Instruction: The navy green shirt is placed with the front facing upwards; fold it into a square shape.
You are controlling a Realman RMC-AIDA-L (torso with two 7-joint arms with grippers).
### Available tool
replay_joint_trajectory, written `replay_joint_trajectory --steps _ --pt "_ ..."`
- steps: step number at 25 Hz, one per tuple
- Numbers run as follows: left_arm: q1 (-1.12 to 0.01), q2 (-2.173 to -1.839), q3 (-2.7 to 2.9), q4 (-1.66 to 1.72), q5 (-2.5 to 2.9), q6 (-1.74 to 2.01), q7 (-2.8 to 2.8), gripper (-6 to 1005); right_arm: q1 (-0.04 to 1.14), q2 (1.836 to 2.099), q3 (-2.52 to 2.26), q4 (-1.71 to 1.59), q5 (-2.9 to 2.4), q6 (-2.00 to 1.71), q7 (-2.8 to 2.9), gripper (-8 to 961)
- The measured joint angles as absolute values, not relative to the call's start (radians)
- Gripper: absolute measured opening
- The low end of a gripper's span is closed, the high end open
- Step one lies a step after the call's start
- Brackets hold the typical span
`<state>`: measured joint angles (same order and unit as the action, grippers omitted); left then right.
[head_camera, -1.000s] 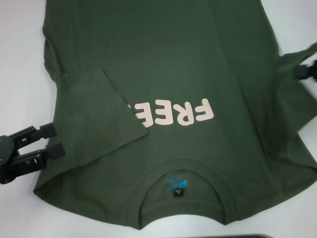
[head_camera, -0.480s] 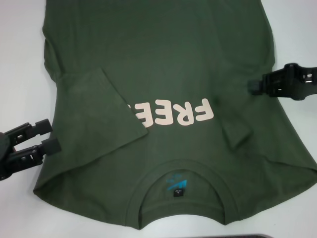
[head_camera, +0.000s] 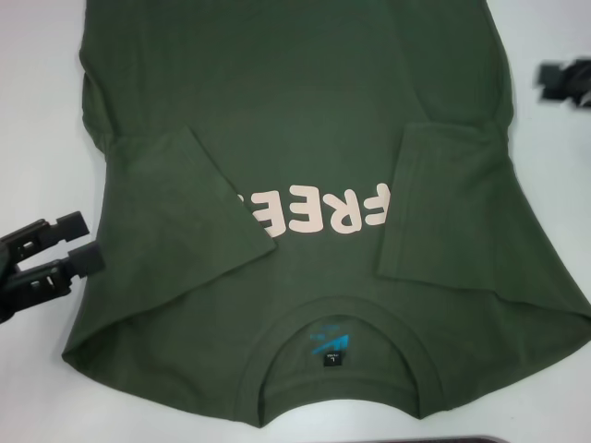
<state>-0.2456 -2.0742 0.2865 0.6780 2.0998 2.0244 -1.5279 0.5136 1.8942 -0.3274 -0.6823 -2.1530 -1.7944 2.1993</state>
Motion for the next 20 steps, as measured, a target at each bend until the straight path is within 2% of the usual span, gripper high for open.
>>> replay_joint_trajectory --steps 2,5,8,10,13,17,20 --pt "-0.245 -2.074 0.280 0.678 2.099 2.029 -1.529 876 0.468 1.897 -0.291 -0.682 -2.047 -1.809 2.019 504" --pt "-0.245 -2.073 0.281 0.678 2.099 2.034 -1.535 876 0.382 1.926 -0.269 -0.610 -1.873 -1.774 1.650 542" --pt "-0.245 -2.071 0.297 0.678 2.099 2.047 -1.541 875 0.367 1.939 -0.278 -0.594 -1.863 -1.753 1.557 553" --pt "-0.243 -2.071 0.307 0.678 2.099 2.050 -1.538 875 0.360 1.954 -0.292 -0.614 -1.896 -1.783 1.466 625" --pt "-0.236 -2.074 0.312 0.677 2.100 2.051 -1.522 875 0.334 1.998 -0.297 -0.643 -1.937 -1.902 1.244 733" --pt "-0.206 -2.094 0.336 0.677 2.105 2.051 -1.389 874 0.249 2.088 -0.306 -0.766 -1.990 -1.976 1.031 848" --pt "-0.179 -2.110 0.334 0.685 2.102 2.051 -1.302 874 0.220 2.083 -0.331 -0.786 -1.992 -1.983 1.074 906"
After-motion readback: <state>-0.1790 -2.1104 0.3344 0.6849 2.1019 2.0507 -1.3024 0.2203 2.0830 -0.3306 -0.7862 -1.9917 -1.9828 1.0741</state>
